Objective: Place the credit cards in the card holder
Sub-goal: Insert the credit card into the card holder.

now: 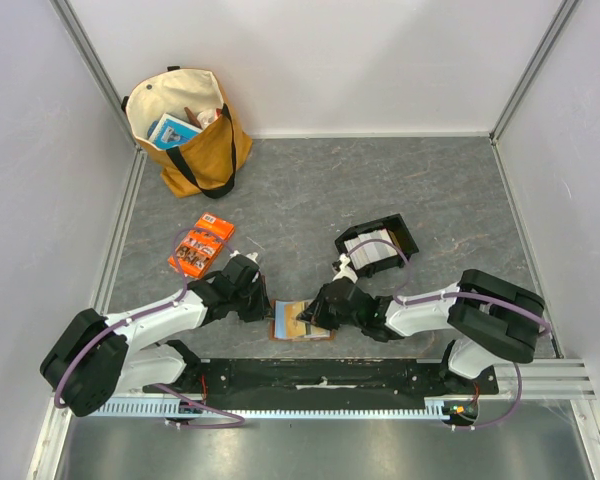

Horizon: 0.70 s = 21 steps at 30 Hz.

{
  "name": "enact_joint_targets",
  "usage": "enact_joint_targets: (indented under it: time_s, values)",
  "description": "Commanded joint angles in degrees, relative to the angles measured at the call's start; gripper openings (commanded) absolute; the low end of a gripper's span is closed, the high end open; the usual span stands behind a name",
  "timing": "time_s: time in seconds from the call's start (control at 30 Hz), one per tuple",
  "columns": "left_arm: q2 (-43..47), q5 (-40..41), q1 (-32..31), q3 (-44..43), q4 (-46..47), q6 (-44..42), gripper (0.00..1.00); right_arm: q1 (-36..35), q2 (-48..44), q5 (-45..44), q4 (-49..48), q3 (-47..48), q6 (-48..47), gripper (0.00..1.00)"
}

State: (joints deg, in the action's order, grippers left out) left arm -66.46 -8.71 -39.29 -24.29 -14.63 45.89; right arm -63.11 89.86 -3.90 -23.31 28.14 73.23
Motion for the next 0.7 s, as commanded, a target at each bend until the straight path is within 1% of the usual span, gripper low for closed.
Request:
enact_joint_targets:
  time_s: [0.0, 0.1, 0.13, 0.23, 0.47, 0.67]
  values:
    - [-0.2, 2.2, -0.1, -0.1, -0.2, 1.5, 0.02, -0.6, 0.7, 1.5, 7.6, 0.9, -2.5, 0.09]
    - [-0.3, 2.2, 0.0, -0.1, -0.3, 1.4, 0.02, -0.6, -2.2, -1.8, 11.3, 1.4, -3.9, 0.19]
    - [-0.3, 2.3, 0.0, -0.2, -0.3, 1.4, 0.02, -0.6, -3.2, -2.6, 12.3, 1.5, -4.3, 0.25]
    - [-0.3, 2.2, 0.0, -0.3, -0.4, 1.1, 0.02, -0.7, -5.4, -5.8, 16.0, 2.4, -5.6, 0.36]
    - [-0.3, 1.8, 0.0, -0.6, -0.5, 1.0, 0.02, -0.7, -7.1, -8.2, 19.2, 4.0, -8.1, 0.38]
    - [-0.3, 1.9, 0.0, -0.6, -0.5, 1.0, 0.02, -0.8, -5.3, -6.5, 18.0, 4.7, -8.7, 0.38]
